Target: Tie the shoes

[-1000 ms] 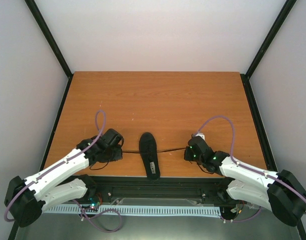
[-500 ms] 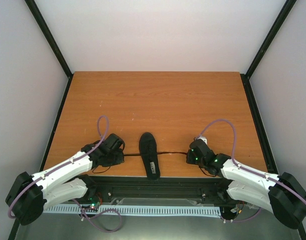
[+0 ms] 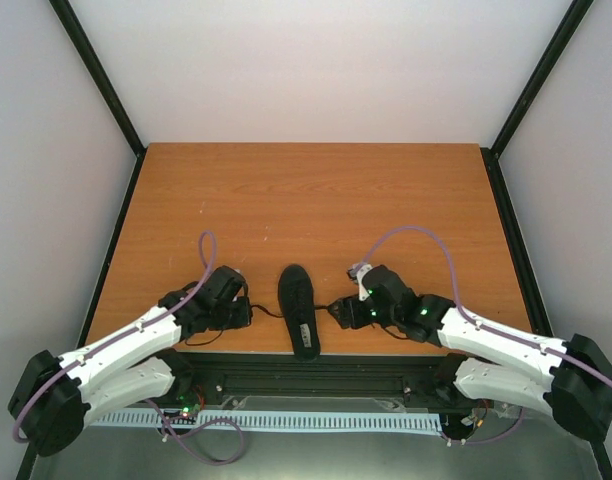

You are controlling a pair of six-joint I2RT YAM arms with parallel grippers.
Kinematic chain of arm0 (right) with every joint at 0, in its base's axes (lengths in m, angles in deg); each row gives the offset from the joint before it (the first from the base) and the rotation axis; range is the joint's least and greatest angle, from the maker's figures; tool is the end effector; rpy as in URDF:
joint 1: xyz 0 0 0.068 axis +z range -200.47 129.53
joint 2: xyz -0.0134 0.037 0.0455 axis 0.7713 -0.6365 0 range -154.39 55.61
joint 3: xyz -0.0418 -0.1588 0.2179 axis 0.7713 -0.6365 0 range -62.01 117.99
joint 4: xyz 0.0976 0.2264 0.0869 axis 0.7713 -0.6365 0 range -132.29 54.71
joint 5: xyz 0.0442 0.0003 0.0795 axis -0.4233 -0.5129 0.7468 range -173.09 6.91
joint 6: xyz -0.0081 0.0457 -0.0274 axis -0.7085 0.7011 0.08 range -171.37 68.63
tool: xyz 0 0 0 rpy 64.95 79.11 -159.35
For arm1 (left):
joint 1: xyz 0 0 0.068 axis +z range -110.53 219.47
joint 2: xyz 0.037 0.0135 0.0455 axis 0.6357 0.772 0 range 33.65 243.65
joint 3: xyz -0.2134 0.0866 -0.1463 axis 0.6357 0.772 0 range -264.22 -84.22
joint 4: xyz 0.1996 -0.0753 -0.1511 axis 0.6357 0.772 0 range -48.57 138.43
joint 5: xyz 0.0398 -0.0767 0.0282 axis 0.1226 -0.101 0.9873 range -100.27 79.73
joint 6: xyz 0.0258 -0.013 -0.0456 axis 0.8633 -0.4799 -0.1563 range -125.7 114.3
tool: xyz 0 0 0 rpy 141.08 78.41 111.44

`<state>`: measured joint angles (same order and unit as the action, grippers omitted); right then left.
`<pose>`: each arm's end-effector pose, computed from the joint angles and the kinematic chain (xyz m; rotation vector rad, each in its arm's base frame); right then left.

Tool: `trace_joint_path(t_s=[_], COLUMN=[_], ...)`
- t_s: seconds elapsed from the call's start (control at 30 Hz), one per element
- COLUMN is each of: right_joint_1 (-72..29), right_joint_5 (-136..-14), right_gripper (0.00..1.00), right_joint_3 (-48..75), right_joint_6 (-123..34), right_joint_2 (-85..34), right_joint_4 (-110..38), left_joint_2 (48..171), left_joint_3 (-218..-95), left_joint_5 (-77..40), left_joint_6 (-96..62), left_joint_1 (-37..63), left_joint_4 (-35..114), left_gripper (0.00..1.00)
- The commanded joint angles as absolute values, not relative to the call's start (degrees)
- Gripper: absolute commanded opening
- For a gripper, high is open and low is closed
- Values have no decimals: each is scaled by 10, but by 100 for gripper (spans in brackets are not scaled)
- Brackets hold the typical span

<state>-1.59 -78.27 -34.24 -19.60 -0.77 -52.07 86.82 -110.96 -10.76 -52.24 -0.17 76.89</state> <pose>0.1257 0.1485 0.1908 -0.4146 2.4646 0.7435 0.1225 -0.1019 0.1728 -0.1626 2.7446 -0.4786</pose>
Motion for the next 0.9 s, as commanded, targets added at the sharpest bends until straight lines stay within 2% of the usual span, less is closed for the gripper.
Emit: trace_joint_path(t_s=[0.0, 0.07, 0.3, 0.4, 0.47, 0.6, 0.77, 0.87], right_joint_1=[38, 55, 109, 120, 122, 130, 130, 127], right_joint_5=[-758, -749, -779, -807, -831, -876, -924, -957], right_gripper=[73, 71, 71, 70, 70, 68, 40, 16], right_joint_3=[-311, -305, -283, -276, -267, -236, -202, -179], right_joint_6=[-213, -206, -179, -159, -140, -115, -66, -47], right_joint_2=[-41, -62, -169, -215, -243, -294, -337, -338], right_joint_4=[-493, -475, -437, -424, -424, -436, -434, -439], left_joint_2=[871, 866, 819, 786, 774, 767, 770, 779], left_joint_3=[-1110, -1109, -1112, -1107, -1107, -1110, -1107, -1114], left_joint_5=[-105, -101, -74, -67, -63, -46, 0, 14], left_joint_6=[-517, -520, -522, -518, -513, -498, -466, -451], left_joint_1=[2, 2, 2, 2, 2, 2, 2, 2], left_joint_4=[763, 766, 773, 769, 765, 755, 704, 665], left_gripper=[26, 35, 82, 95, 99, 100, 100, 100])
